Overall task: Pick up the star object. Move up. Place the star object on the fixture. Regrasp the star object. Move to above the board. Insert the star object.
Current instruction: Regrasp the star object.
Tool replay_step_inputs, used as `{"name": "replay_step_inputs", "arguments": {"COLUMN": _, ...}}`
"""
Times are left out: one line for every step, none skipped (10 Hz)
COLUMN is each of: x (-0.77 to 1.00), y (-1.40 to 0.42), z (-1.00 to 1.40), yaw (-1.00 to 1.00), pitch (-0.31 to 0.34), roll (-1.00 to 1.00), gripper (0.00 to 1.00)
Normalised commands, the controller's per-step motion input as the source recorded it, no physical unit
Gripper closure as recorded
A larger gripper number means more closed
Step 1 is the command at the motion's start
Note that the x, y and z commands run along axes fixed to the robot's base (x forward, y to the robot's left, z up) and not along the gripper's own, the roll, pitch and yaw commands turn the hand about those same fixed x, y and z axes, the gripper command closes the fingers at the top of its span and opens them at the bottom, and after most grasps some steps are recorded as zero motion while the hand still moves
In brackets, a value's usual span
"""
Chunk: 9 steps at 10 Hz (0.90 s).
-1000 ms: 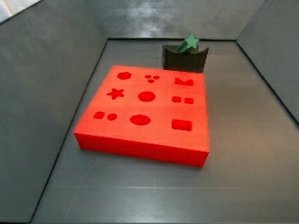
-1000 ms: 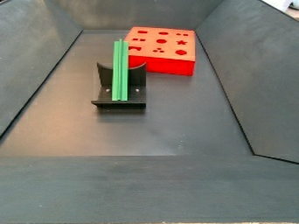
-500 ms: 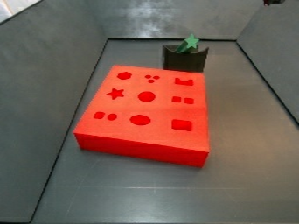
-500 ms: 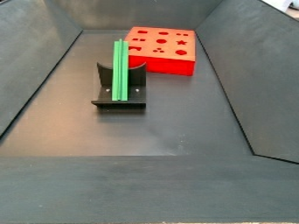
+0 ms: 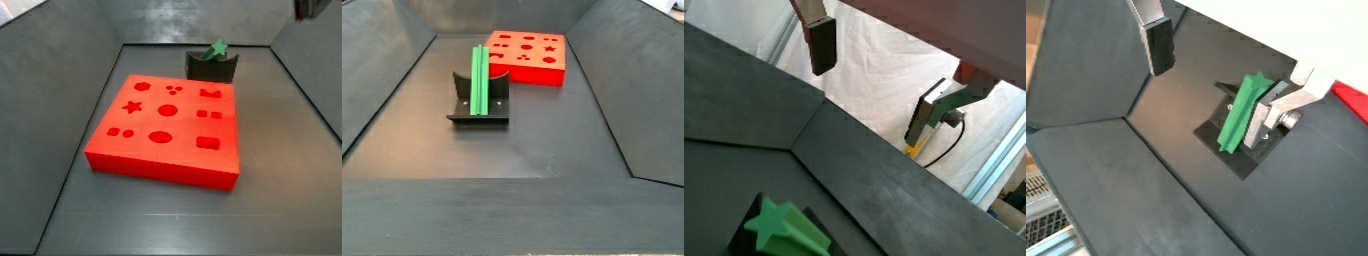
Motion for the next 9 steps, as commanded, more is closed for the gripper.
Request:
{"name": "replay_step_inputs", "arguments": {"x": 0.05, "y": 0.03, "z": -1.00, "yaw": 0.09, "pitch": -0.070, "roll": 0.09, "gripper": 0.00}}
{"name": "replay_step_inputs", "arguments": {"x": 0.05, "y": 0.03, "z": -1.00, "yaw": 0.06, "pitch": -0.088, "roll": 0.07, "gripper": 0.00}}
{"name": "replay_step_inputs", "arguments": {"x": 0.06, "y": 0.03, "z": -1.00, "yaw": 0.04, "pitch": -0.094, "roll": 0.06, "gripper": 0.00}}
{"name": "replay_step_inputs", "arguments": {"x": 0.06, "y": 0.03, "z": -1.00, "yaw": 0.02, "pitch": -0.099, "roll": 0.06, "gripper": 0.00}}
{"name": "replay_step_inputs", "arguments": {"x": 0.06, "y": 0.03, "z": -1.00, "yaw": 0.00, "pitch": -0.094, "roll": 0.06, "gripper": 0.00}}
{"name": "replay_step_inputs", "arguments": {"x": 0.07, "y": 0.03, "z": -1.00, "yaw": -0.02, "pitch": -0.085, "roll": 0.06, "gripper": 0.00}}
{"name": "replay_step_inputs", "arguments": {"x": 0.08, "y": 0.02, "z": -1.00, "yaw": -0.03, "pitch": -0.075, "roll": 0.06, "gripper": 0.00}}
{"name": "replay_step_inputs", "arguments": {"x": 0.09, "y": 0.02, "z": -1.00, "yaw": -0.03, "pitch": -0.054, "roll": 0.06, "gripper": 0.00}}
{"name": "replay_step_inputs", "arguments": {"x": 0.09, "y": 0.02, "z": -0.96, "yaw": -0.03, "pitch": -0.041, "roll": 0.06, "gripper": 0.00}}
